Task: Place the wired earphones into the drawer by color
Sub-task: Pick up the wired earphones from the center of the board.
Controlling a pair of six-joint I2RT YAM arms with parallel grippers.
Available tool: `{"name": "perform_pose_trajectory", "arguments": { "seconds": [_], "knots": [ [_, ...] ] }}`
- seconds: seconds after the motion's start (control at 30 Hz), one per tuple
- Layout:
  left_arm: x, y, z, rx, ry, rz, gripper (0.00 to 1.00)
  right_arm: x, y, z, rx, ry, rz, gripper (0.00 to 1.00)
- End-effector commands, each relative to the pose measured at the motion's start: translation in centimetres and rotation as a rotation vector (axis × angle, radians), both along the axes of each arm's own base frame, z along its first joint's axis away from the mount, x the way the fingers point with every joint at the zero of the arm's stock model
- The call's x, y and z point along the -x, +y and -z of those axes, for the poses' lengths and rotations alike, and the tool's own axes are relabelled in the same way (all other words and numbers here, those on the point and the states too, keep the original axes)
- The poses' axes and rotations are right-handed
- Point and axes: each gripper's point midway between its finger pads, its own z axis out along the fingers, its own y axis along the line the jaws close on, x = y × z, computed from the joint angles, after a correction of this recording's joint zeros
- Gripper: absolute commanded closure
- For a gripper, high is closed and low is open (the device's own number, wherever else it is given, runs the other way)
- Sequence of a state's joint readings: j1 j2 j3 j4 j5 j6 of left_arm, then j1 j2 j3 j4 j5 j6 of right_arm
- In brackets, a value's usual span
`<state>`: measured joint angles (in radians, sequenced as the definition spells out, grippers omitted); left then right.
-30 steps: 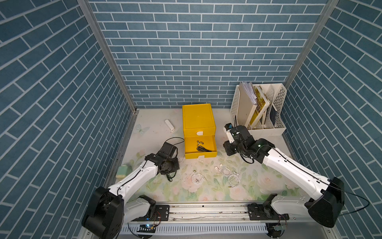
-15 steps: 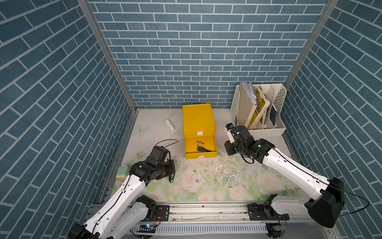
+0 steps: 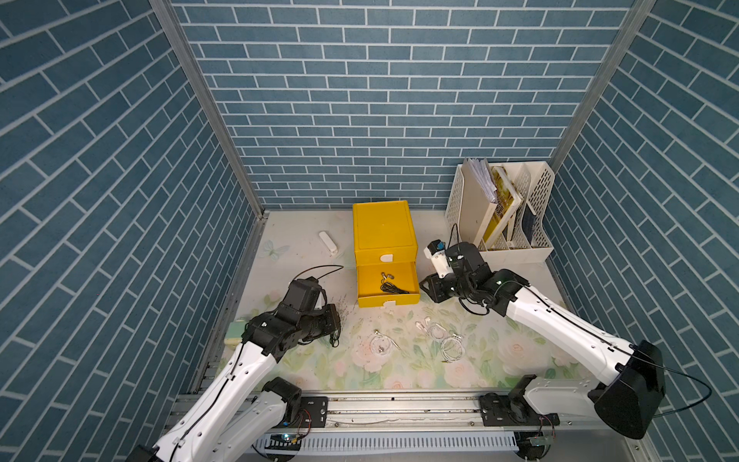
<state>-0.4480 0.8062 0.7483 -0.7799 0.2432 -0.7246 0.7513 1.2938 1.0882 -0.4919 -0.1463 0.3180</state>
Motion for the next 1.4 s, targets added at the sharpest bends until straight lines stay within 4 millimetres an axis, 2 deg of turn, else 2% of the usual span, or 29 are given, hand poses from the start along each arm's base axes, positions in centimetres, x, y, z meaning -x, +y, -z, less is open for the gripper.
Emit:
{"name": "perform_pose_trajectory", "arguments": {
  "seconds": [0.0,0.07,0.1,0.33,0.7,1.1,1.37],
  "knots": [
    [0.3,0.4,1.0,-0.029,0.01,0.008,1.0,0.8,1.7,0.3,-0.06,0.05,-0.047,0.64],
    [0.4,1.2,1.5,-0.064,0.014,-0.019,1.0,0.8,1.9,0.3,-0.057,0.054,-0.048,0.64],
    [0.2,1.5,1.1,-0.067,-0.009,-0.035,1.0,0.8,1.9,0.2,-0.059,0.052,-0.05,0.64],
    [-2.2,1.0,-4.1,-0.001,-0.158,-0.069,1.0,0.7,1.8,0.5,-0.051,0.052,-0.042,0.64],
    [-5.5,0.5,-8.6,0.016,-0.254,-0.075,1.0,1.3,1.6,0.7,-0.072,0.065,-0.042,0.64],
    [-7.0,-0.9,-13.1,0.058,-0.312,-0.029,1.0,1.1,1.2,0.8,-0.056,0.059,-0.02,0.64],
    [-7.0,-2.5,-15.4,0.156,-0.333,0.013,1.0,1.1,0.3,0.6,-0.036,0.04,0.005,0.64]
  ]
}}
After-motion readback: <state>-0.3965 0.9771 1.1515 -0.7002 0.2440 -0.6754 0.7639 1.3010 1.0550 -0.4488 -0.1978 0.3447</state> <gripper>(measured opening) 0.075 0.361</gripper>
